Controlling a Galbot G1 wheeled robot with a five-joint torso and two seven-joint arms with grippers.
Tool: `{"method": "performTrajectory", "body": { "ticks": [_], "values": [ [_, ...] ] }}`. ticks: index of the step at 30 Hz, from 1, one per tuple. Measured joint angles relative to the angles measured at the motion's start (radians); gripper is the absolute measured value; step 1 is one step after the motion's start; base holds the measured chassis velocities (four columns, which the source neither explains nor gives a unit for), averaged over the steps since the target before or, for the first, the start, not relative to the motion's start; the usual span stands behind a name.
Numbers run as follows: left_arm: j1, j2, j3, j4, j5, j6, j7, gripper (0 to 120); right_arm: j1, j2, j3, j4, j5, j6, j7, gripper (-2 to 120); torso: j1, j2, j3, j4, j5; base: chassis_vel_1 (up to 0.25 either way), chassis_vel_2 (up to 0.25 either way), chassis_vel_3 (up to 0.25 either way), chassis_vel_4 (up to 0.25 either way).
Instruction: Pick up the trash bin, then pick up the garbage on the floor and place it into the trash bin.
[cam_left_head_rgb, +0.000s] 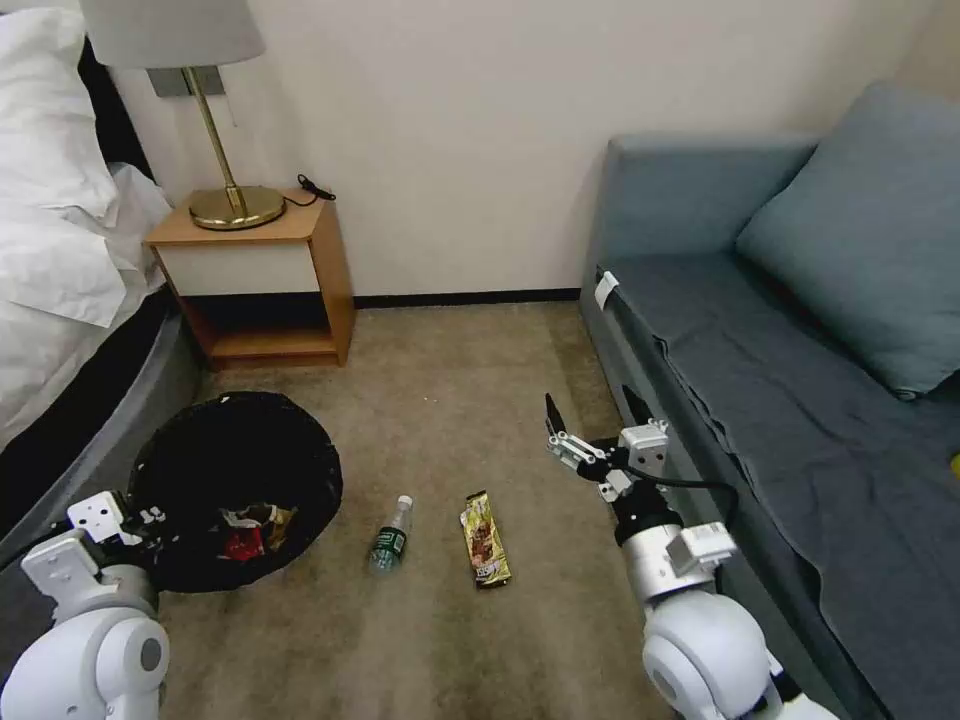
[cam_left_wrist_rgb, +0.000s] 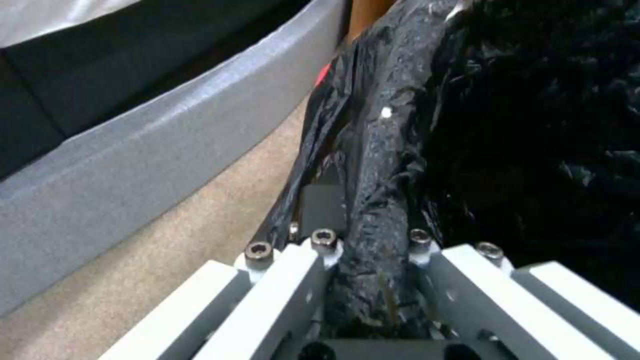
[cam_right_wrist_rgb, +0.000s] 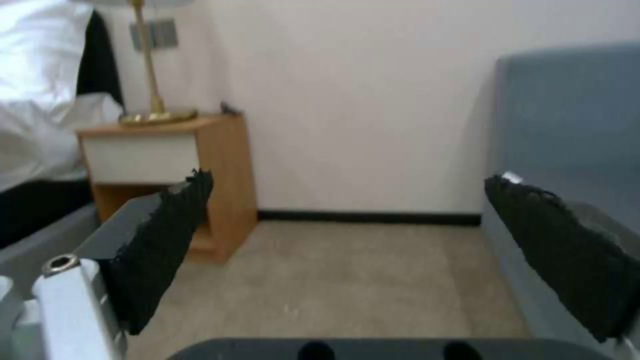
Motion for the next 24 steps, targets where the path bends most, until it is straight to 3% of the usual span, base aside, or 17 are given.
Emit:
{"method": "performTrajectory", "body": {
  "ticks": [11, 15, 17, 19, 21, 24],
  "values": [
    [0.003, 0.027, -0.007, 0.035, -0.008, -0.013, 0.018, 2, 0.099, -0.043, -0.033, -0.039, 0.098, -0.076, 0.018, 100, 0.0, 0.0, 0.0, -0.0002, 0.0, 0.0, 0.0, 0.0, 0.0],
    [0.003, 0.029, -0.011, 0.035, -0.008, -0.013, 0.021, 2, 0.167, -0.063, -0.073, -0.071, 0.192, -0.166, 0.071, 100, 0.0, 0.0, 0.0, -0.0002, -0.0001, 0.0, 0.0, 0.0, 0.0],
    [0.002, 0.025, -0.011, 0.035, -0.007, -0.013, 0.022, 2, 0.259, -0.071, -0.145, -0.143, 0.324, -0.268, 0.132, 100, 0.0, 0.0, 0.0, -0.0001, -0.0001, 0.0, 0.0, 0.0, 0.0],
    [0.001, 0.024, -0.011, 0.035, -0.007, -0.013, 0.022, 2, 0.281, -0.071, -0.163, -0.162, 0.36, -0.291, 0.144, 100, 0.0, 0.0, 0.0, -0.0001, 0.0, 0.0, 0.0, 0.0, 0.0],
    [-0.003, 0.02, -0.011, 0.038, -0.005, -0.015, 0.023, 2, 0.384, -0.066, -0.239, -0.257, 0.532, -0.404, 0.177, 100, 0.0, 0.0, 0.0, 0.0, 0.0, 0.0, 0.0, 0.0, 0.0],
    [-0.004, 0.019, -0.011, 0.038, -0.004, -0.015, 0.023, 2, 0.426, -0.061, -0.268, -0.295, 0.592, -0.442, 0.184, 100, 0.0, 0.0, 0.0, -0.0001, 0.0, 0.0, 0.0, 0.0, 0.0]
  ]
}}
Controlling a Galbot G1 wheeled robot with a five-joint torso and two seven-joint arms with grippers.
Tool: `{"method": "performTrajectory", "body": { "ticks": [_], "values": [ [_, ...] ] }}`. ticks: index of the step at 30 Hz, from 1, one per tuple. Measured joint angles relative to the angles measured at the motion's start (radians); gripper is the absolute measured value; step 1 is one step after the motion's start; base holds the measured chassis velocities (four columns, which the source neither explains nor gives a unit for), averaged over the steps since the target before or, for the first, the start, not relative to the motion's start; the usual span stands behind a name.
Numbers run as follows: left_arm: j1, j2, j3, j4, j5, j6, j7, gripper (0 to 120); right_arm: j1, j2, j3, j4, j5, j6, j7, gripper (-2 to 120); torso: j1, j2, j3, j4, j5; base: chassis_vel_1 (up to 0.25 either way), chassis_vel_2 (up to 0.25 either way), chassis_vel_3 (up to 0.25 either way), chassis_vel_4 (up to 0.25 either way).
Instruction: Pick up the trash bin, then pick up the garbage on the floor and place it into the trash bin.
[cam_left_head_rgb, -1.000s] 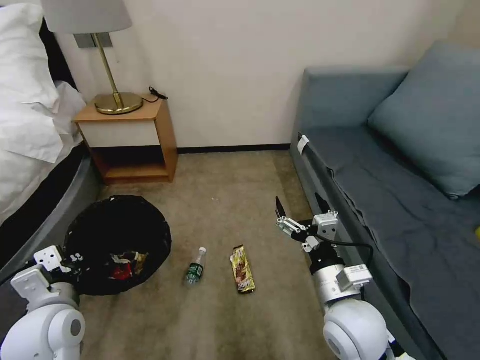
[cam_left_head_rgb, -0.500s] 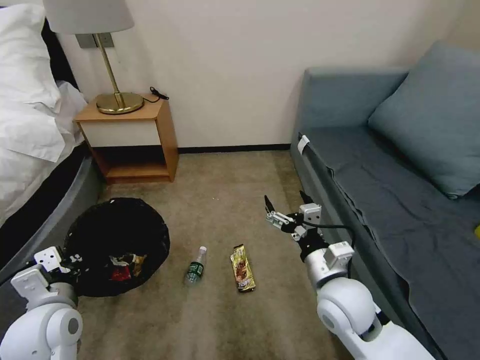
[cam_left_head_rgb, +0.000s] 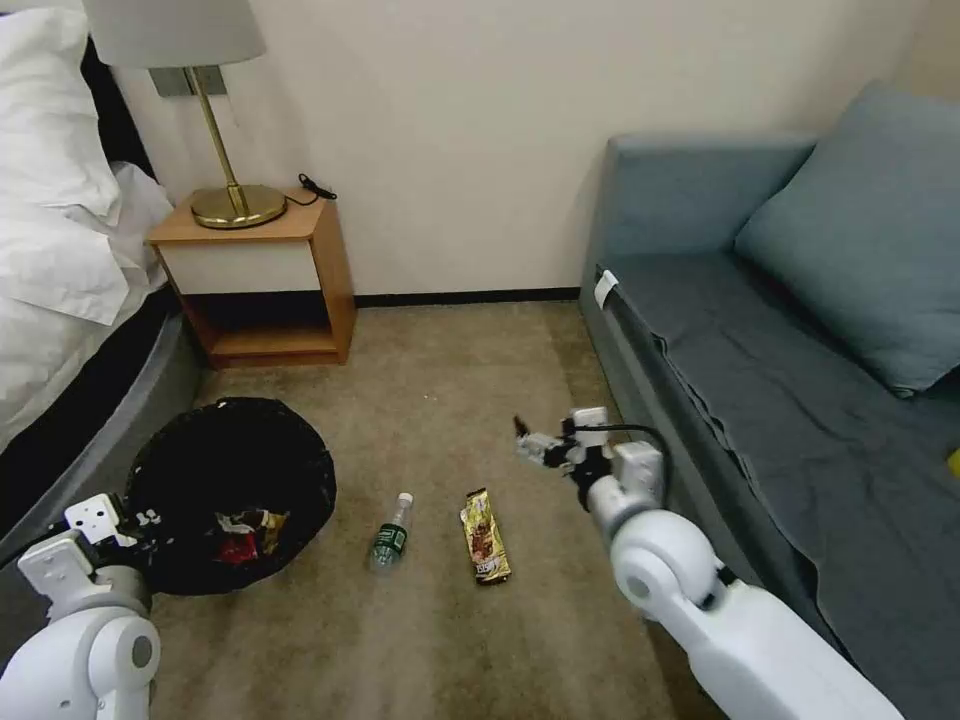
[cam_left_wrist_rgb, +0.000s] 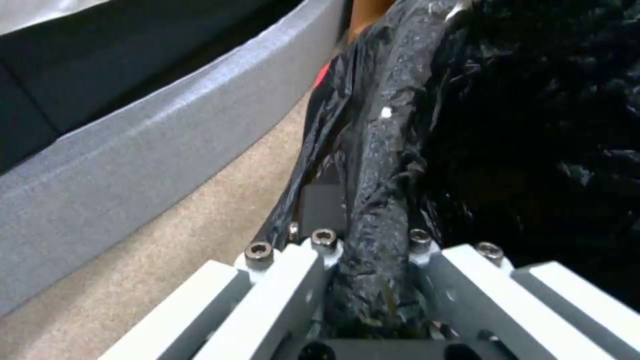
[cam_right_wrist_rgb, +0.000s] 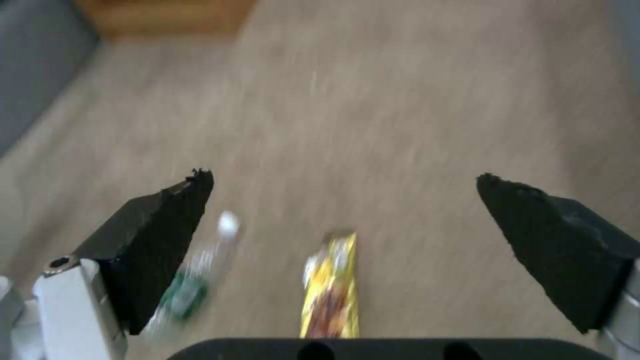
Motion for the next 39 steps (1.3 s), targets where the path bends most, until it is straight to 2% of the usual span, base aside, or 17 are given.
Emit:
{"method": "performTrajectory", "body": {
  "ticks": [1, 3, 5, 7, 9, 13, 15, 22, 27, 39],
  "values": [
    [0.0, 0.0, 0.0, 0.0, 0.0, 0.0, 0.0, 2, 0.016, 0.003, -0.011, -0.014, 0.018, -0.011, 0.002, 100, 0.0, 0.0, 0.0, -0.0002, -0.0001, 0.0, 0.0, 0.0, 0.0],
    [-0.002, -0.003, -0.001, 0.0, 0.002, 0.0, 0.001, 2, 0.131, 0.034, -0.099, -0.159, 0.078, -0.041, 0.001, 100, 0.0, 0.0, 0.0, 0.0002, -0.0004, 0.0, 0.0, 0.0, 0.0],
    [-0.002, -0.003, -0.002, 0.0, 0.002, 0.0, 0.0, 2, 0.147, 0.043, -0.115, -0.189, 0.083, -0.043, -0.003, 100, 0.0, 0.0, 0.0, 0.0, -0.0003, 0.0, 0.0, 0.0, 0.0],
    [-0.001, -0.003, -0.006, 0.0, 0.003, 0.0, 0.001, 2, 0.208, 0.089, -0.185, -0.326, 0.09, -0.046, -0.029, 100, 0.0, 0.0, 0.0, 0.0001, -0.0002, 0.0, 0.0, 0.0, 0.0],
    [-0.001, -0.002, -0.007, 0.0, 0.003, 0.0, 0.0, 2, 0.215, 0.096, -0.193, -0.344, 0.088, -0.046, -0.033, 100, 0.0, 0.0, 0.0, 0.0001, -0.0002, 0.0, 0.0, 0.0, 0.0],
    [0.0, -0.006, -0.007, 0.004, 0.013, -0.001, 0.0, 2, 0.266, 0.159, -0.271, -0.516, 0.049, -0.026, -0.11, 100, 0.0, 0.0, 0.0, 0.0, -0.0003, 0.0, 0.0, 0.0, 0.0],
    [0.0, -0.006, -0.006, 0.005, 0.015, -0.002, 0.0, 2, 0.269, 0.167, -0.277, -0.533, 0.043, -0.023, -0.119, 100, 0.0, 0.0, 0.0, 0.0, -0.0001, 0.0, 0.0, 0.0, 0.0],
    [0.013, -0.014, -0.008, -0.001, 0.026, -0.007, 0.002, 2, 0.28, 0.252, -0.313, -0.759, -0.055, 0.035, -0.219, 100, 0.0, 0.0, 0.0, 0.0001, -0.0001, 0.0, 0.0, 0.0, 0.0],
    [0.023, -0.017, -0.014, -0.016, 0.027, -0.009, 0.002, 2, 0.272, 0.272, -0.315, -0.824, -0.1, 0.056, -0.254, 100, 0.0, 0.0, 0.0, 0.0, 0.0, 0.0, 0.0, 0.0, 0.0],
    [0.036, -0.017, -0.027, -0.028, 0.026, -0.016, 0.005, 2, 0.239, 0.291, -0.321, -0.883, -0.166, 0.093, -0.293, 100, 0.0, 0.0, 0.0, 0.0, 0.0, 0.0, 0.0, 0.0, 0.0]
  ]
}}
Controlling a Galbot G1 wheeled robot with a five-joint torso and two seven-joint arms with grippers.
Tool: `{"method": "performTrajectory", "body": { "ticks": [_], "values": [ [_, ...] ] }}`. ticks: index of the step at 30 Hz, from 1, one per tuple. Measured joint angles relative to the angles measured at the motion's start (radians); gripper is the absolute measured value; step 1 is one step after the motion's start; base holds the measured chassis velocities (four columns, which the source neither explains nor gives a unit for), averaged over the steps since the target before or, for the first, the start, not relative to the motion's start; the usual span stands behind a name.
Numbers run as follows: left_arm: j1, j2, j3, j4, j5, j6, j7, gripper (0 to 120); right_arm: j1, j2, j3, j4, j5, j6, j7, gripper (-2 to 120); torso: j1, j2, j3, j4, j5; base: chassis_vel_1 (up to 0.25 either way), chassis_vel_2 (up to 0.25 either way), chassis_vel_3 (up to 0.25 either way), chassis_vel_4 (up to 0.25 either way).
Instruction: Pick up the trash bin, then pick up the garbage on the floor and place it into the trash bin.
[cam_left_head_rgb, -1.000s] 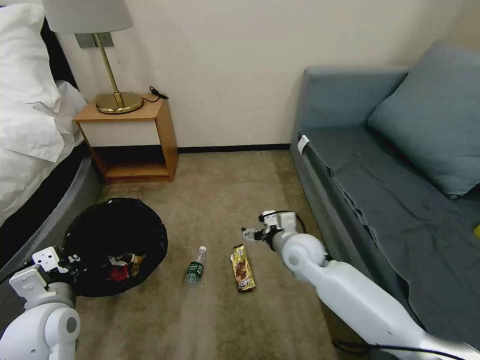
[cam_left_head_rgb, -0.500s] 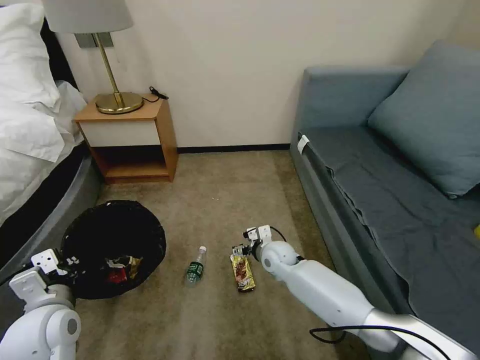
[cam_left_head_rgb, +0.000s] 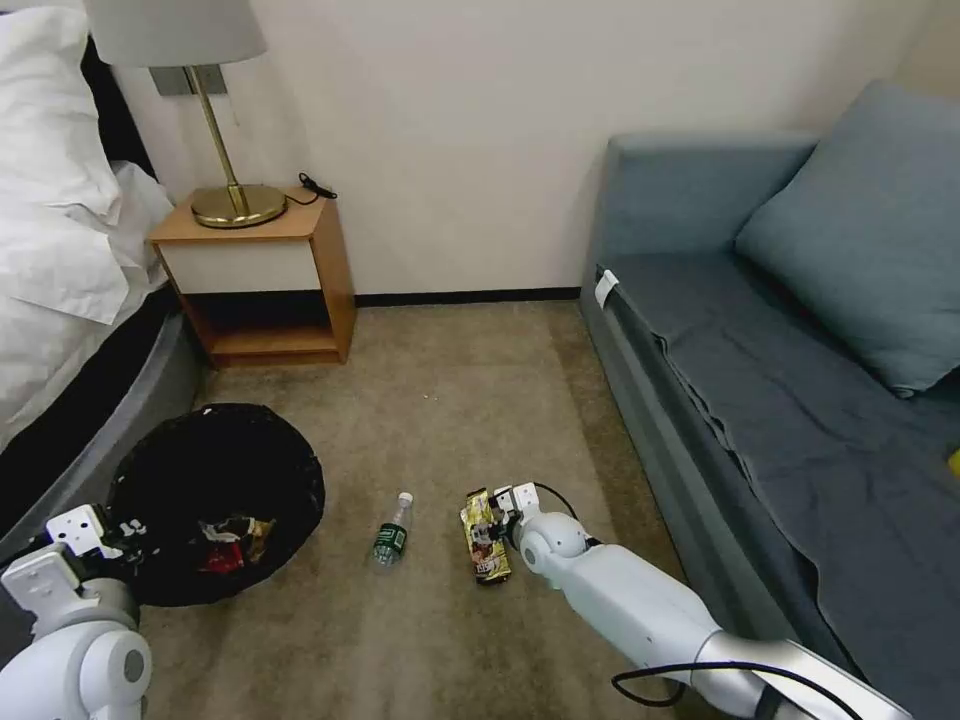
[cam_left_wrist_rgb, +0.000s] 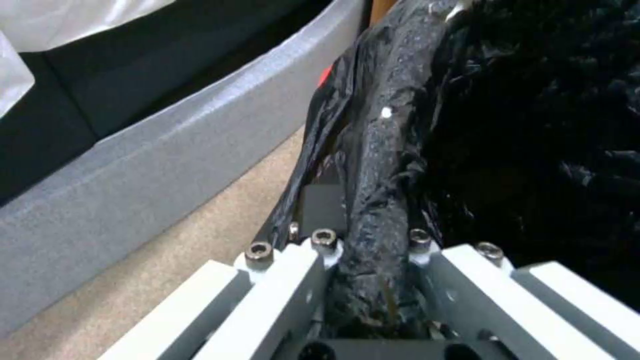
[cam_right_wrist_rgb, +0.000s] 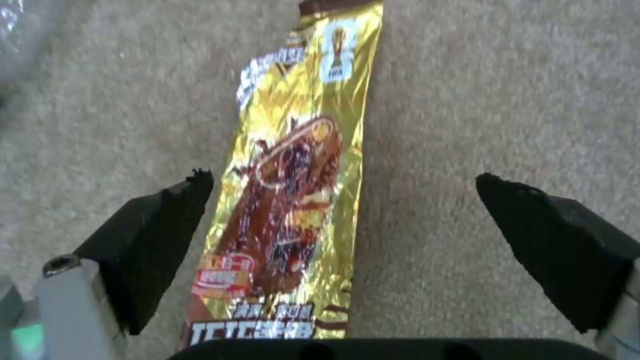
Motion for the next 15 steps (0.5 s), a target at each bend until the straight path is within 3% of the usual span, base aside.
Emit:
{"method": "performTrajectory", "body": {
  "ticks": [15],
  "values": [
    [0.003, 0.0, 0.006, -0.01, 0.0, -0.005, 0.002, 2, -0.03, 0.012, 0.001, -0.064, -0.077, 0.036, -0.039, 100, 0.0, 0.0, 0.0, 0.0, 0.0, 0.0, 0.0, 0.0, 0.0]
  ]
}}
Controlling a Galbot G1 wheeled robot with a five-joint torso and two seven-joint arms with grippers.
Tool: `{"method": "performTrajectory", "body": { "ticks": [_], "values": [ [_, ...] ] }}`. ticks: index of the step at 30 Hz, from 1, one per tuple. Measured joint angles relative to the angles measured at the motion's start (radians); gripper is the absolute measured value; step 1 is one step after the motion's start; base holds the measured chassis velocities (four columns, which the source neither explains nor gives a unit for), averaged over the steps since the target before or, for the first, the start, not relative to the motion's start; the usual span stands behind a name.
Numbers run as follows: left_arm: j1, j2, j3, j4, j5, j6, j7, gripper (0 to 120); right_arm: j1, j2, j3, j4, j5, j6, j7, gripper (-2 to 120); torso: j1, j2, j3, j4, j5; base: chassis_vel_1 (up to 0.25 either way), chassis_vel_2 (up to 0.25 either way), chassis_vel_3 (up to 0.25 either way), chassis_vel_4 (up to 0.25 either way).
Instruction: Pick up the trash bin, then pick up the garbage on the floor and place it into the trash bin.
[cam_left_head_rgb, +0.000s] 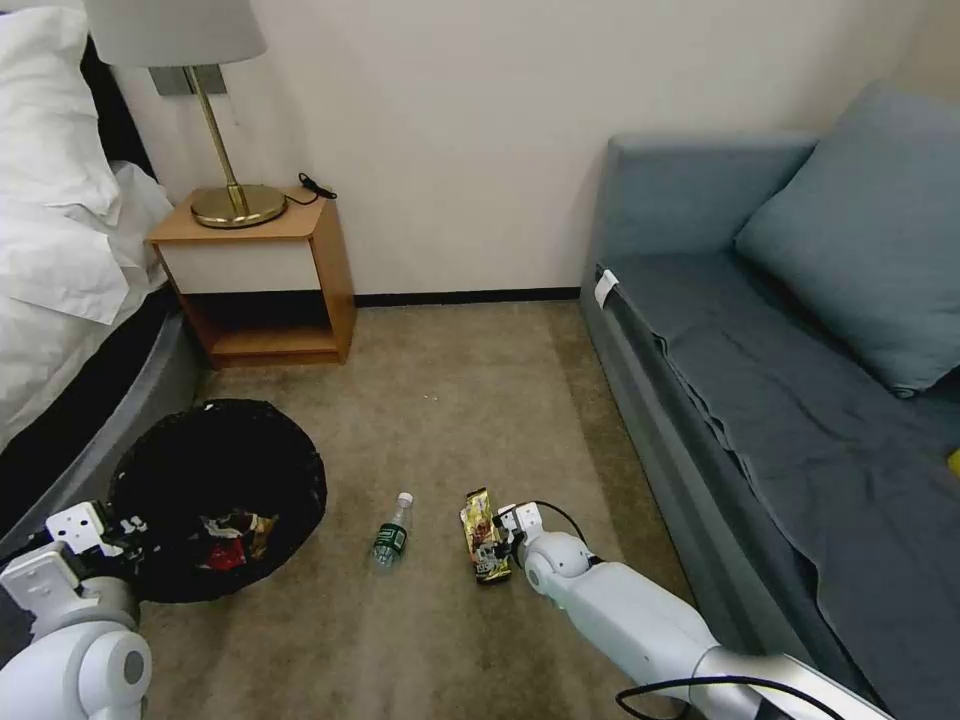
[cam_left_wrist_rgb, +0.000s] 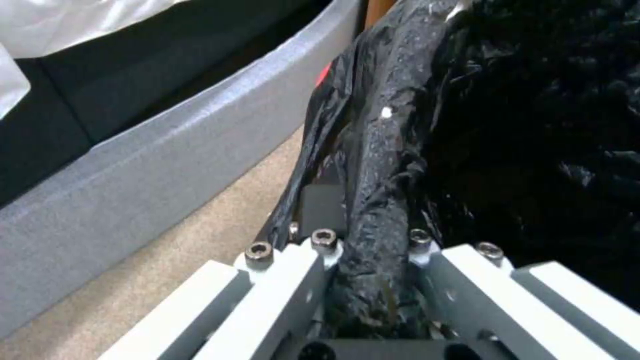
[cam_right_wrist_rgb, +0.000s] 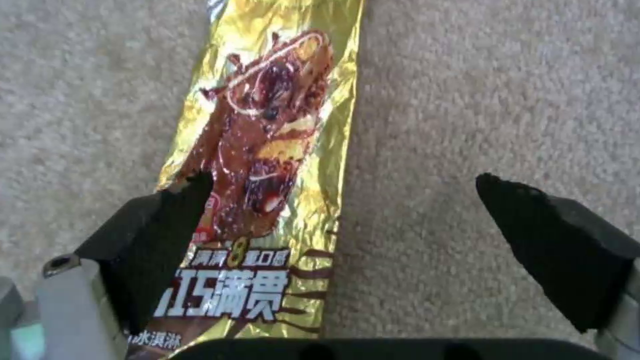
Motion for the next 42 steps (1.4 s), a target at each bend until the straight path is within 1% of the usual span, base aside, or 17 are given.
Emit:
{"method": "performTrajectory", "body": {
  "ticks": [13, 28, 31, 32, 34, 35, 37, 40, 41, 42],
  "values": [
    [0.001, 0.001, -0.002, -0.002, 0.0, -0.004, 0.002, 2, -0.012, 0.019, -0.003, -0.032, -0.038, 0.022, -0.017, 100, 0.0, 0.0, 0.0, 0.0, 0.0, 0.0, 0.0, 0.0, 0.0],
    [-0.01, 0.001, 0.014, 0.004, 0.01, -0.006, 0.004, 2, -0.02, 0.021, -0.002, -0.03, -0.056, 0.038, -0.02, 99, 0.0, 0.0, 0.0, 0.0, 0.0, 0.0, 0.0, 0.0, 0.0],
    [-0.011, -0.001, 0.02, 0.008, 0.019, -0.008, 0.005, 2, -0.024, 0.016, -0.005, -0.023, -0.059, 0.047, -0.022, 90, 0.0, 0.0, 0.0, 0.0, 0.0, 0.0, 0.0, 0.0, 0.0],
    [-0.011, -0.001, 0.02, 0.008, 0.019, -0.008, 0.005, 2, -0.024, 0.016, -0.005, -0.023, -0.059, 0.047, -0.022, 90, 0.0, 0.0, 0.0, 0.0, 0.0, 0.0, 0.0, 0.0, 0.0],
    [-0.012, -0.002, 0.024, 0.013, 0.023, -0.01, 0.005, 2, -0.026, 0.014, -0.006, -0.019, -0.06, 0.051, -0.024, 80, 0.0, 0.0, 0.0, 0.0001, 0.0, 0.0, 0.0, 0.0, 0.0],
    [-0.013, -0.002, 0.025, 0.014, 0.024, -0.01, 0.006, 2, -0.027, 0.013, -0.006, -0.016, -0.06, 0.052, -0.025, 73, 0.0, 0.0, 0.0, 0.0001, 0.0001, 0.0, 0.0, 0.0, 0.0],
    [-0.013, -0.002, 0.025, 0.014, 0.025, -0.01, 0.006, 2, -0.028, 0.012, -0.006, -0.015, -0.06, 0.052, -0.025, 71, 0.0, 0.0, 0.0, 0.0001, 0.0001, 0.0, 0.0, 0.0, 0.0],
    [-0.017, -0.002, 0.029, 0.021, 0.03, -0.011, 0.006, 2, -0.031, 0.005, -0.008, -0.003, -0.06, 0.052, -0.024, 54, 0.0, 0.0, 0.0, 0.0001, 0.0001, 0.0, 0.0, 0.0, 0.0],
    [-0.018, -0.002, 0.031, 0.022, 0.031, -0.012, 0.007, 2, -0.031, 0.004, -0.008, -0.001, -0.06, 0.053, -0.024, 51, 0.0, 0.0, 0.0, 0.0001, 0.0001, 0.0, 0.0, 0.0, 0.0],
    [-0.018, -0.002, 0.031, 0.022, 0.031, -0.012, 0.007, 2, -0.031, 0.004, -0.008, -0.001, -0.06, 0.053, -0.024, 51, 0.0, 0.0, 0.0, 0.0001, 0.0001, 0.0, 0.0, 0.0, 0.0]
  ]
}}
